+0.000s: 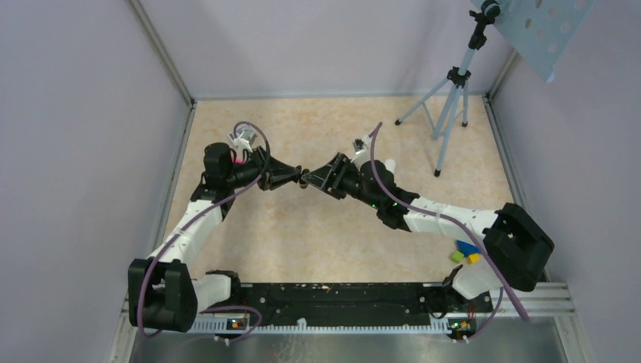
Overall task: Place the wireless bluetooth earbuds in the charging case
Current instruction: Insert the left earbud into the left side groove of the charging case, then place the charging case with the earbuds at the center of the board.
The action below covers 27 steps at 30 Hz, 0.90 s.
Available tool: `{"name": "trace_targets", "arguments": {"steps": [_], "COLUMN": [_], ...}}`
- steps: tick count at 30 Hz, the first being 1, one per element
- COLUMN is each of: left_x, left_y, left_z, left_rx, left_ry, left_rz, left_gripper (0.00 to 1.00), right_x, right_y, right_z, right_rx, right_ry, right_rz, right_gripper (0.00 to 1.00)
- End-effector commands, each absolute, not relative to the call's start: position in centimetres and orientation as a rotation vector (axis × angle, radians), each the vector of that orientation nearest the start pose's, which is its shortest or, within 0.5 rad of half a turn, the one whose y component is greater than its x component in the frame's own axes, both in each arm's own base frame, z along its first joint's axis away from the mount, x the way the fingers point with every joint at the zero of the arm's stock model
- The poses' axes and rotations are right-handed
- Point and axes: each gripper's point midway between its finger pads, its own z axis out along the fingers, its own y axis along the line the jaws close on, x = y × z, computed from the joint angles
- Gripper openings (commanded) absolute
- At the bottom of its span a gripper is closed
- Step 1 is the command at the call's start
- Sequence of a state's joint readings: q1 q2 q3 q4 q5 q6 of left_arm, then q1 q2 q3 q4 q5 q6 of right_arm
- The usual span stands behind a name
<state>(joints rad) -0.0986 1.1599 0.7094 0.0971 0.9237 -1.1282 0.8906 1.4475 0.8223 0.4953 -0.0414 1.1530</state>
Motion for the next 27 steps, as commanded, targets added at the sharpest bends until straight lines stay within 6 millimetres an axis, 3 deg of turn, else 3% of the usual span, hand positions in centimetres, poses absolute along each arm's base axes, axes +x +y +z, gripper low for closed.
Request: {"name": "trace_targets", "arguments": {"steps": [1, 8, 11, 14, 17, 21, 27], "left_x": [27.3, 27.6, 28.0, 28.7, 29.6, 30.9, 35.5], "left_y": [-19.3, -19.1, -19.0, -19.1, -20.0, -23.8, -26.4], "left_z": [26.1, 25.9, 25.1, 23.1, 20.8, 18.6, 14.3], "left_rx": [-0.251, -0.251, -0.234, -0.228, -0.201, -0.042, 0.014], "left_ry": [2.043, 2.046, 2.062, 2.111, 2.129, 2.160, 2.213], "left_rz": [-1.692, -1.680, -1.651, -1.642, -1.672, -1.691, -1.655], "left_gripper": [0.00, 0.00, 0.00, 0.00, 0.00, 0.00, 0.00], "right_x": [25.2, 25.1, 25.1, 25.2, 25.3, 24.7, 23.1], "right_y": [38.2, 36.2, 34.1, 31.1, 27.2, 22.4, 18.2], "right_z": [23.9, 25.9, 27.3, 28.0, 27.0, 25.3, 22.3], "right_rx": [0.178, 0.181, 0.174, 0.186, 0.231, 0.283, 0.287], "right_ry": [1.958, 1.900, 1.868, 1.851, 1.862, 1.881, 1.977], "right_rz": [1.416, 1.359, 1.280, 1.159, 1.019, 0.896, 0.702], "right_gripper": [0.58, 0.59, 0.62, 0.67, 0.70, 0.71, 0.72]}}
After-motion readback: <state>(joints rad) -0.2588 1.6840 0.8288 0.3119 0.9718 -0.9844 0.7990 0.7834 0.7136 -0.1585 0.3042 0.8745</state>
